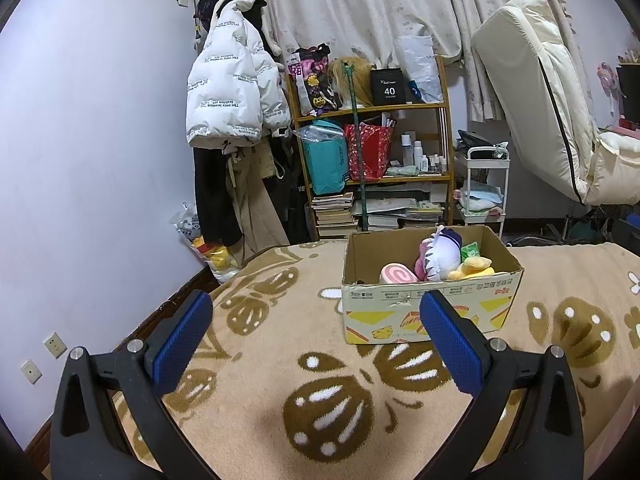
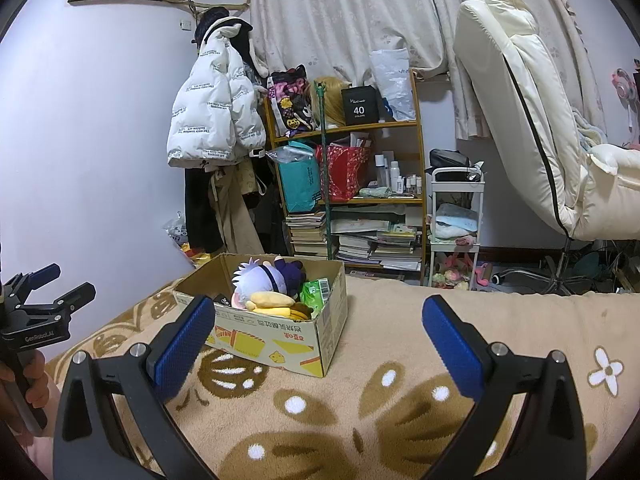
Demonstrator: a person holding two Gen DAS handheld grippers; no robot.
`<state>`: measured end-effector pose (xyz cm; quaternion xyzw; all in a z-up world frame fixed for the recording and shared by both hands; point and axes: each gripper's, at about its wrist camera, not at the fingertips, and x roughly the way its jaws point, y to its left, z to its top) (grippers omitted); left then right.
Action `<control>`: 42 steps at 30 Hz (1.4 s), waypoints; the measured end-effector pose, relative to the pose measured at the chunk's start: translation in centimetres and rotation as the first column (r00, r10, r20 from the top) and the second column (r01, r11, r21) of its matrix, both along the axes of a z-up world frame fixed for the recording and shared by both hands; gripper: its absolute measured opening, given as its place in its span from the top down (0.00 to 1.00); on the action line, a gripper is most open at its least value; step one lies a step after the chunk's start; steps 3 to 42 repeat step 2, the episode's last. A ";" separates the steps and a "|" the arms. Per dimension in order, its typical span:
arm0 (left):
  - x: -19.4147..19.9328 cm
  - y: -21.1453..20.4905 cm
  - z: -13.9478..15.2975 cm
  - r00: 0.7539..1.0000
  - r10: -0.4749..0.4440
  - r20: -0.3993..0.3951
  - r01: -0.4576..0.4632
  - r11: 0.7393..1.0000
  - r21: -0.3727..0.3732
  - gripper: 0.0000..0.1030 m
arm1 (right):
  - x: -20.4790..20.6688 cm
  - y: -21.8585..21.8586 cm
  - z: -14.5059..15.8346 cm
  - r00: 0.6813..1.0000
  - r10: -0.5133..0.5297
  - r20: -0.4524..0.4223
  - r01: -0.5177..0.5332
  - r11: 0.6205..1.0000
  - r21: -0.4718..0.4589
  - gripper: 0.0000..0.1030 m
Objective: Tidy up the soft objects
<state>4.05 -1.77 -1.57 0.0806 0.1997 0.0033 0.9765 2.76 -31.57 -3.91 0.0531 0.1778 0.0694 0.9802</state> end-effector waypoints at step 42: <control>0.0 0.0 -0.1 1.000 0.001 -0.004 -0.001 1.000 -0.002 0.01 | 0.0 0.1 -0.1 1.000 0.000 -0.002 0.000 1.000 0.000 0.00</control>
